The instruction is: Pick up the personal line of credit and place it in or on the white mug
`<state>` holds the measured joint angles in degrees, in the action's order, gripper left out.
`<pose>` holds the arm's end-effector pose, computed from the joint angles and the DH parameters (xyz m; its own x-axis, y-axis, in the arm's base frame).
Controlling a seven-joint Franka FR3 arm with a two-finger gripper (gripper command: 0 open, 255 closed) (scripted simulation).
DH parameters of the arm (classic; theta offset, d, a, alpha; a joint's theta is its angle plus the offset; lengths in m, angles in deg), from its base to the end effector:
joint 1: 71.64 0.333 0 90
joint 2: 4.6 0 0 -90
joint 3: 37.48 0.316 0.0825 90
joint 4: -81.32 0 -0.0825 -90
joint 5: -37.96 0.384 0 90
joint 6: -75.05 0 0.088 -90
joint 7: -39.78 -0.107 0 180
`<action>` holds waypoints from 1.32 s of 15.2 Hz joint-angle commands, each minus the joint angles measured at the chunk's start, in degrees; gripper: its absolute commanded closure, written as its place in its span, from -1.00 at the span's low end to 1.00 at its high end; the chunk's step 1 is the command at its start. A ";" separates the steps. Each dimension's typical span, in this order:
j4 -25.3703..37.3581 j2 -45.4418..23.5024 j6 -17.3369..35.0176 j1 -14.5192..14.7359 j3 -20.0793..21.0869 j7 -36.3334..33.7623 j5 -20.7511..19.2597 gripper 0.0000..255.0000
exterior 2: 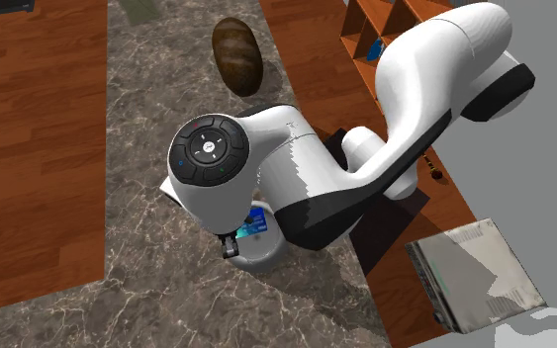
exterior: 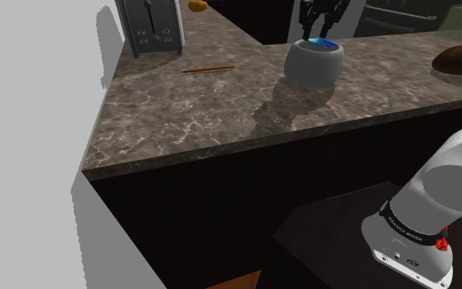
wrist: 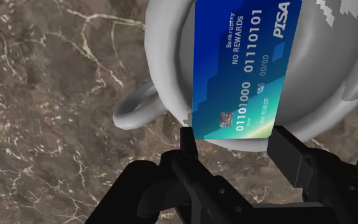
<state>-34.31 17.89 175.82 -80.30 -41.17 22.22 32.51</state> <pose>0.4319 -0.1083 0.6233 0.8656 -0.4787 0.1467 -0.4873 -0.8728 0.0273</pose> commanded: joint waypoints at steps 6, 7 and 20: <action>-0.21 -0.08 0.17 0.00 0.00 -0.03 -0.01 1.00; -0.24 -0.07 0.19 0.00 0.01 -0.04 0.00 -1.00; 7.82 -0.81 -7.14 0.17 0.44 0.09 0.21 -1.00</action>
<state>-26.63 17.11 168.81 -80.12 -40.71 22.27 32.72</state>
